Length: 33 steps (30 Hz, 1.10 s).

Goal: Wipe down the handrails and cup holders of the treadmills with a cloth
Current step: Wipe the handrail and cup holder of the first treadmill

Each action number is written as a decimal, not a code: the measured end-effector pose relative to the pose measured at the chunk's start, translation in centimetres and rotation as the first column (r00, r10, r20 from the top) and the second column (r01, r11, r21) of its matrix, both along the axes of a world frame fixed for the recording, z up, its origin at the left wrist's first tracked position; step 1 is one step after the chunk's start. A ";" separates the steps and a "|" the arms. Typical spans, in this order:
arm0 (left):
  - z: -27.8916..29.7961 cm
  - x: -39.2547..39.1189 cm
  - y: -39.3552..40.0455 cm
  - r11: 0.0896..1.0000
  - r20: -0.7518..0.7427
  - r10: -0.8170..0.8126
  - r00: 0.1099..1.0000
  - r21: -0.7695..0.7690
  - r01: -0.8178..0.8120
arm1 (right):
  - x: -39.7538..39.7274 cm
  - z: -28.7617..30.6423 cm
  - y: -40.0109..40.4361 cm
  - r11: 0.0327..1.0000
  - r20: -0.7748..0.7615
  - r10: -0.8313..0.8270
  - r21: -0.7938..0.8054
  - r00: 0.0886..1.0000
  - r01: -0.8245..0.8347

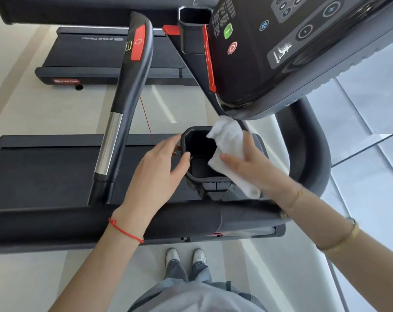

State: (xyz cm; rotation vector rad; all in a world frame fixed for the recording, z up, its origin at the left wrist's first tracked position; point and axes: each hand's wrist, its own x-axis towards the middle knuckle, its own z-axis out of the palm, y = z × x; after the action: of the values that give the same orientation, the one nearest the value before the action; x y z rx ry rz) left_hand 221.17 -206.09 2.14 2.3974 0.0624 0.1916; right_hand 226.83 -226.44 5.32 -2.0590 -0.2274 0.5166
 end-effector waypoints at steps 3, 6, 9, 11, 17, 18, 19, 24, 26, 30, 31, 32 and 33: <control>0.1 0.0 0.0 1.000 -0.008 -0.003 1.000 0.002 0.003 | 1.8 0.9 0.3 0.990 0.084 0.133 0.040 0.988 -0.137; 0.1 -0.1 -0.1 1.000 -0.001 -0.004 1.000 -0.003 0.004 | 0.1 -0.1 -0.4 0.989 0.126 0.102 -0.119 0.987 -0.087; 0.1 -0.1 -0.1 1.000 -0.001 -0.014 1.000 -0.012 0.014 | -1.3 -1.3 -0.4 0.965 0.268 0.175 -0.235 0.947 -0.112; 0.2 0.0 -0.1 1.000 -0.008 -0.015 1.000 -0.016 0.015 | 0.0 -1.0 0.0 0.962 0.302 0.167 -0.258 0.938 -0.088; 0.3 -0.1 -0.2 1.000 -0.002 -0.006 1.000 -0.023 0.006 | 4.2 -0.7 1.3 0.850 0.428 0.455 -0.470 0.781 -0.238; 0.2 -0.1 -0.2 1.000 -0.003 0.001 1.000 -0.019 -0.001 | 4.7 -0.5 1.8 0.813 0.445 0.521 -0.519 0.729 -0.265; 0.3 -0.1 -0.2 1.000 -0.006 0.005 1.000 -0.016 -0.005 | 5.3 -0.4 2.5 0.771 0.446 0.586 -0.563 0.677 -0.297; 0.4 -0.3 -0.2 1.000 -0.008 0.014 1.000 -0.014 -0.015 | 7.0 0.3 4.5 0.657 0.337 0.709 -0.633 0.619 -0.409; 0.4 -0.4 -0.2 1.000 -0.010 0.022 1.000 -0.012 -0.022 | 6.7 0.1 3.4 0.668 0.354 0.697 -0.637 0.624 -0.385; 0.6 -0.4 -0.2 0.999 -0.019 0.021 1.000 -0.029 -0.021 | 5.4 -0.6 0.7 0.709 0.420 0.679 -0.588 0.603 -0.389; 0.7 -0.4 -0.2 0.999 -0.026 0.021 0.999 -0.033 -0.022 | 5.3 -0.7 0.4 0.699 0.435 0.696 -0.593 0.572 -0.400; 0.7 -0.4 -0.2 0.999 -0.035 0.022 0.999 -0.031 -0.023 | 5.5 -0.7 0.5 0.677 0.446 0.723 -0.612 0.528 -0.409; 0.6 -0.3 -0.2 1.000 -0.041 0.021 0.999 -0.022 -0.022 | 5.8 -0.6 1.0 0.646 0.450 0.755 -0.638 0.477 -0.419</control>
State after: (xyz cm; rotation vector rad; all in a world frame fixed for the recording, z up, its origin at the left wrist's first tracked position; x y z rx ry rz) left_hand 220.84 -206.31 2.77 2.3790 0.1088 0.1513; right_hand 232.64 -225.45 4.69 -2.5302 -1.4985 0.1659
